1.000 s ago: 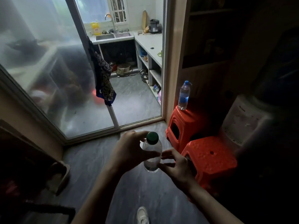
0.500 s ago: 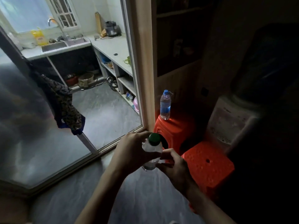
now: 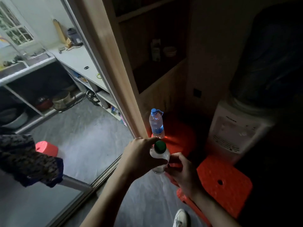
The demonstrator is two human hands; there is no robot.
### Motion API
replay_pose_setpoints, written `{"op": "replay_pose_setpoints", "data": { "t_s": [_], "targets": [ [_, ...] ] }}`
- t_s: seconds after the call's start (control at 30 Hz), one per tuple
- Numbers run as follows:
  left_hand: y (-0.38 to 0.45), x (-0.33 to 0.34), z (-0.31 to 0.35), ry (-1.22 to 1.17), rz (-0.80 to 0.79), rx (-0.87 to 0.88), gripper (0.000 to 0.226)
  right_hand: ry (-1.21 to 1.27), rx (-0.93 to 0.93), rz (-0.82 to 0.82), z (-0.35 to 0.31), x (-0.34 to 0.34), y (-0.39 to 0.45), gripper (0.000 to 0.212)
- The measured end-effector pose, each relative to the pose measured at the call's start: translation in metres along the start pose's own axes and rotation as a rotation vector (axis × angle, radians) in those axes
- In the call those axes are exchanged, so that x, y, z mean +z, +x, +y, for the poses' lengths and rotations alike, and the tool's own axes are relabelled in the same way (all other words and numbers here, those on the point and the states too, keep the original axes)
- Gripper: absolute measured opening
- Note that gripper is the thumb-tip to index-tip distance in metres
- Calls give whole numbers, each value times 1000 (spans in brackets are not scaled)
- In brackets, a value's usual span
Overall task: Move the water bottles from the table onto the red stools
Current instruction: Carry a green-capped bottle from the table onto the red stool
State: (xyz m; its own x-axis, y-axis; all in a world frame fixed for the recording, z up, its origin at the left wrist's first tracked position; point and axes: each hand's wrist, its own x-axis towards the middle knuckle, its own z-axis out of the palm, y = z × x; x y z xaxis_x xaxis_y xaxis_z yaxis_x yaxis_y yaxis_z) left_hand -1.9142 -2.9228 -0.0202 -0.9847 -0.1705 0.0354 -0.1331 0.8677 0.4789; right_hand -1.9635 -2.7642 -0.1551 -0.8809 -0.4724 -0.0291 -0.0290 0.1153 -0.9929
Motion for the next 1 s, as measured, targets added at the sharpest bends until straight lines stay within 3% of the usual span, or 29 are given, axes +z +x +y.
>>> {"op": "replay_pose_setpoints", "data": {
  "t_s": [0.13,0.3,0.5,0.73,1.0],
  "targets": [
    [62,-7,-9,53,-21,19,36,-43,1,73,-2,-2,55,28],
    [112,-2,-24,79,-82,30,47,-107,33,129,1,-9,95,26],
    [160,6,-37,74,-143,115,40,-191,123,218,10,-10,121,39],
    [211,22,-72,-70,-204,216,28,-186,242,411,32,19,144,38],
    [244,53,-120,-121,-292,333,35,-138,368,547,56,61,169,33]
  ]
}}
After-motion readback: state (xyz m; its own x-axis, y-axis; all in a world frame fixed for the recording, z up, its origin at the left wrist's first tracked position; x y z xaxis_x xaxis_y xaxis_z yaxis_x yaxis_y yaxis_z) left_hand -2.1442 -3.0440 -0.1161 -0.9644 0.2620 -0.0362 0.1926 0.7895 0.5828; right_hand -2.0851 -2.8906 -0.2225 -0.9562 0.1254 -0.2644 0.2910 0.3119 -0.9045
